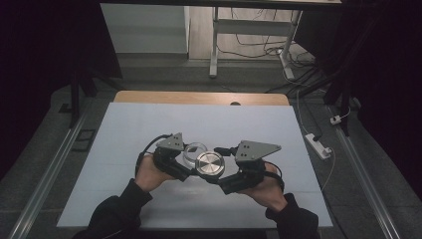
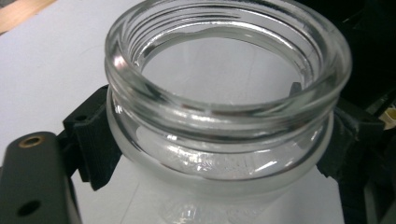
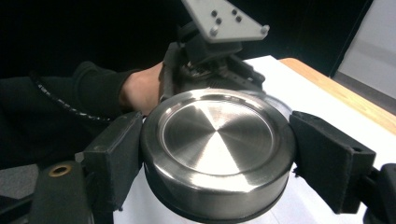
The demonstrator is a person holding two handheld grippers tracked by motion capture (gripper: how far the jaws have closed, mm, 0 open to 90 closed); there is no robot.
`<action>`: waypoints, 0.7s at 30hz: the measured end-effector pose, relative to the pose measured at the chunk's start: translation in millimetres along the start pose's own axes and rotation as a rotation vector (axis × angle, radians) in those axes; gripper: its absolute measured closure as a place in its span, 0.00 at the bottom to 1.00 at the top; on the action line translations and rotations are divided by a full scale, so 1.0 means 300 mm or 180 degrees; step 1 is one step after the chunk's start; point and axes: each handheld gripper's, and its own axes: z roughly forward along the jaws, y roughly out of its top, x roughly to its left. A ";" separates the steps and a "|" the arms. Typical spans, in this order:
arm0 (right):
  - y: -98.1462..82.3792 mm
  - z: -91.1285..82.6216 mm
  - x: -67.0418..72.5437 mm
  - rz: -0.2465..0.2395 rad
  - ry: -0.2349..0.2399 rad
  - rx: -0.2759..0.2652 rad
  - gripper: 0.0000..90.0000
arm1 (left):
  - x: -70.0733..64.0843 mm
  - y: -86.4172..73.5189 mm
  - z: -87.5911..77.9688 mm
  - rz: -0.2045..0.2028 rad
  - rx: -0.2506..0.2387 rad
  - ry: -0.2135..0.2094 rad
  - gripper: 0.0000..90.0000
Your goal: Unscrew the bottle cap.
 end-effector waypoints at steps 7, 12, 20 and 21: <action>-0.018 0.010 0.004 0.0013 0.0017 0.0002 0.22 | 0.026 -0.001 -0.014 -0.0038 -0.0027 0.0105 0.17; -0.025 0.016 0.011 0.0023 0.0014 0.0019 0.22 | 0.045 0.003 -0.021 -0.0058 -0.0062 0.0178 0.17; -0.046 0.029 0.023 0.0020 -0.0001 0.0025 0.22 | 0.069 0.020 -0.020 -0.0066 -0.0124 0.0232 0.17; -0.049 0.030 0.025 0.0021 -0.0005 0.0038 0.22 | 0.073 0.021 -0.018 -0.0070 -0.0128 0.0232 0.17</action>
